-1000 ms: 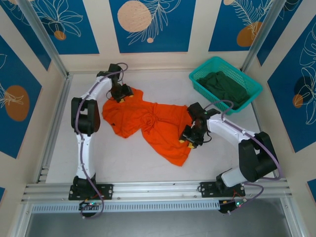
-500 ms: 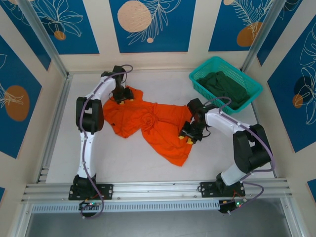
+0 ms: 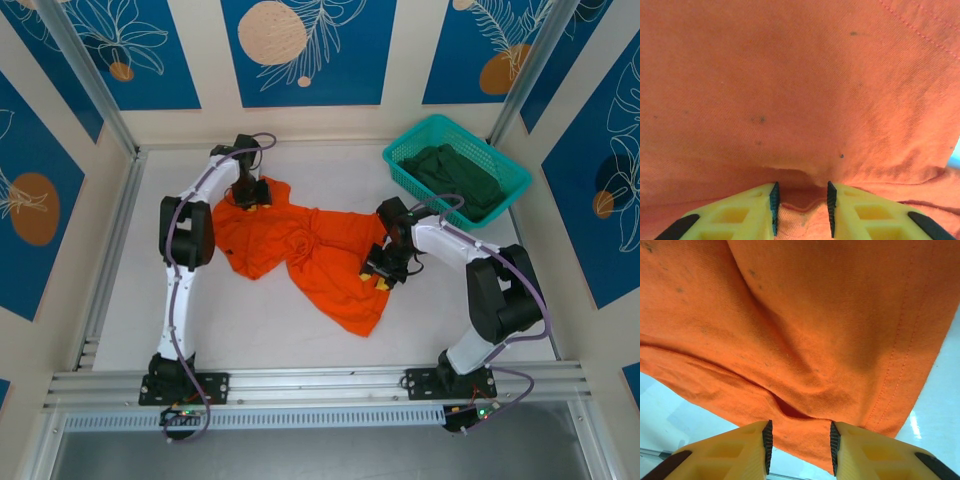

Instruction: Fold and stack the t-shirts

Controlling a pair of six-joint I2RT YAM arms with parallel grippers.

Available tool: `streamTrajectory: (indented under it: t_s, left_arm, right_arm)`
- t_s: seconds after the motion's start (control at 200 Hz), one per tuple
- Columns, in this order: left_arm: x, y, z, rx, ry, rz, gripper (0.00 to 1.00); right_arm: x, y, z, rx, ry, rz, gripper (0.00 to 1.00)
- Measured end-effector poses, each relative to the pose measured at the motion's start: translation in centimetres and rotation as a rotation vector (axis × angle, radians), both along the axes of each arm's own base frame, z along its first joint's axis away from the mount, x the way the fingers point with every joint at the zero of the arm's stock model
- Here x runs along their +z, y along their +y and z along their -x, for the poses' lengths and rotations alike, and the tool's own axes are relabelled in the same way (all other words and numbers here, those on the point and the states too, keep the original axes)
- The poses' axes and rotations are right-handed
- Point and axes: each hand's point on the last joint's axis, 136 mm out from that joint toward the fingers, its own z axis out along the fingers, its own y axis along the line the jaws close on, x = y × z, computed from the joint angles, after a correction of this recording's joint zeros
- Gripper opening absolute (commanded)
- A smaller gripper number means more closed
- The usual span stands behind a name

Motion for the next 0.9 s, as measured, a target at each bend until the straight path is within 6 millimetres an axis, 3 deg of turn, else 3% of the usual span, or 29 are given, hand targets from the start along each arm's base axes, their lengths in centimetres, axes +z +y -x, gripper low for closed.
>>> streamTrajectory:
  t_s: [0.335, 0.425, 0.685, 0.9]
  left_arm:
    - [0.0, -0.1, 0.0, -0.025, -0.006, -0.005, 0.29]
    - [0.1, -0.2, 0.0, -0.031, -0.008, -0.007, 0.22]
    - [0.9, -0.6, 0.1, -0.044, -0.024, -0.004, 0.21]
    - [3.1, -0.9, 0.1, -0.056, -0.065, 0.004, 0.07]
  right_arm:
    - [0.0, -0.1, 0.2, 0.0, 0.007, 0.004, 0.39]
    - [-0.3, -0.2, 0.7, 0.004, 0.013, 0.006, 0.41]
    - [-1.3, -0.9, 5.9, 0.034, 0.079, 0.002, 0.49]
    - [-1.3, -0.1, 9.3, 0.068, 0.113, -0.029, 0.51]
